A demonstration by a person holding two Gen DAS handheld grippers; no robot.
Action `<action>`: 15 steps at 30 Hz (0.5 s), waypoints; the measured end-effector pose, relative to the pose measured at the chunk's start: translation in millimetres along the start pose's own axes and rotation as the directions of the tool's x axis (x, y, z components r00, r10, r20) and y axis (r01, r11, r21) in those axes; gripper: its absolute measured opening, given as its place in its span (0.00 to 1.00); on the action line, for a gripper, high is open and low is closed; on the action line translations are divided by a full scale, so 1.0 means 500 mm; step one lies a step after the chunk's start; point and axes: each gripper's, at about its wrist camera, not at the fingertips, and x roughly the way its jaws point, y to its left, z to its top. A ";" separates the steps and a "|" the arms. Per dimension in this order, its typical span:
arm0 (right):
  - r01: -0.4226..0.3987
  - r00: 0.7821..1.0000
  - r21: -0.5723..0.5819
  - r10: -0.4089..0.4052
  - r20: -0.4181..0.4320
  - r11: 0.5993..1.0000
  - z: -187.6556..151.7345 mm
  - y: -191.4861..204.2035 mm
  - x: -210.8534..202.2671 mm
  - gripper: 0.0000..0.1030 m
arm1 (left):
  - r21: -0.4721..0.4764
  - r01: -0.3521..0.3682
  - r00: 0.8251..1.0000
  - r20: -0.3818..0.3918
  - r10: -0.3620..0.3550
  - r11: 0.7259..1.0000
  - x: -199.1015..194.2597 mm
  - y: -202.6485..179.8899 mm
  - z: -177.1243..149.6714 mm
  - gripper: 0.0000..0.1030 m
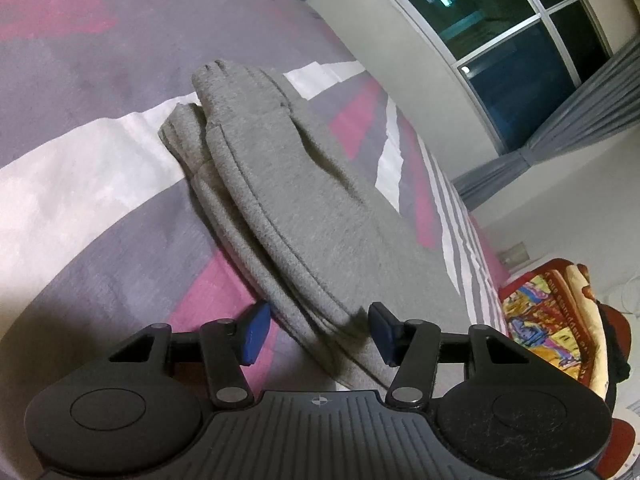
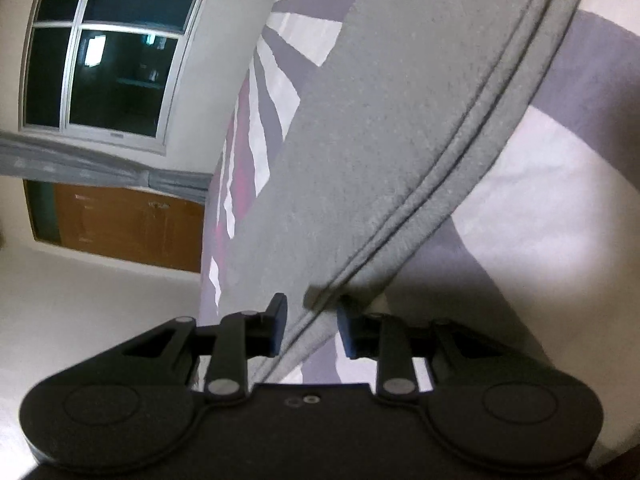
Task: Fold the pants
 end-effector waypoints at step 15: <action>0.057 0.998 -0.110 -0.054 0.027 0.992 -0.020 0.019 0.008 0.04 | -0.005 0.002 1.000 -0.010 -0.002 1.000 0.000 0.002 0.002 0.53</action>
